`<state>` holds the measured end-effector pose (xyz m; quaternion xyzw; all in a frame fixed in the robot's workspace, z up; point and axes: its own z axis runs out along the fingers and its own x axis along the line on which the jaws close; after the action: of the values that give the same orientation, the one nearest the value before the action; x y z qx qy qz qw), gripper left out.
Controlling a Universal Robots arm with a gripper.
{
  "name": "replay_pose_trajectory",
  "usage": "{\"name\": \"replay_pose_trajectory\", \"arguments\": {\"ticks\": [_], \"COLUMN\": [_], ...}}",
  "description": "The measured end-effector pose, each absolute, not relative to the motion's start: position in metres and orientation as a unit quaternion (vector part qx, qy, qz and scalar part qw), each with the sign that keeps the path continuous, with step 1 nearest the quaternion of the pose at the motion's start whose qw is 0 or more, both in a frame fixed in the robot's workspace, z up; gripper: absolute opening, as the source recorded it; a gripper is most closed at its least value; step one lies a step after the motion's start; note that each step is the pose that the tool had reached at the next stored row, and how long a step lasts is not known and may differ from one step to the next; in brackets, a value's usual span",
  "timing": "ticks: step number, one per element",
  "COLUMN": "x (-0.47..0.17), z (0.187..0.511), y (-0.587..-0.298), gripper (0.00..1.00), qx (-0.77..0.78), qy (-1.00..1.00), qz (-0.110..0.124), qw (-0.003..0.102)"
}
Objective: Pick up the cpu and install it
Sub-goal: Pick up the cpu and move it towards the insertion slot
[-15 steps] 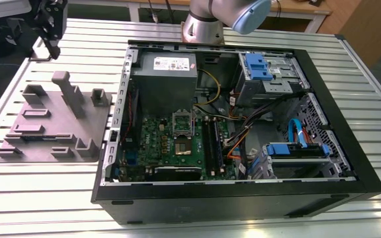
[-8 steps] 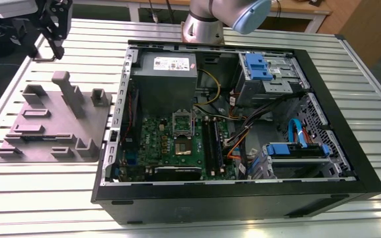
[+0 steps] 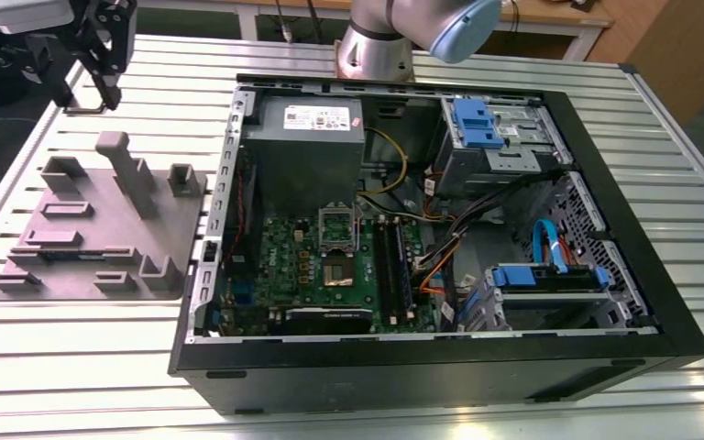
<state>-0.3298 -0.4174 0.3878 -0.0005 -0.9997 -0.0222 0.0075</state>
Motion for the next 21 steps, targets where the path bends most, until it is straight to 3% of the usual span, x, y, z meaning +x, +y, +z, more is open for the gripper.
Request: {"name": "replay_pose_trajectory", "arguments": {"ticks": [21], "x": [-0.3236], "z": [0.3877], "y": [-0.4174], "gripper": [0.47], "qx": [0.0], "qy": [-1.0], "qz": [-0.022], "qw": [0.008]}}
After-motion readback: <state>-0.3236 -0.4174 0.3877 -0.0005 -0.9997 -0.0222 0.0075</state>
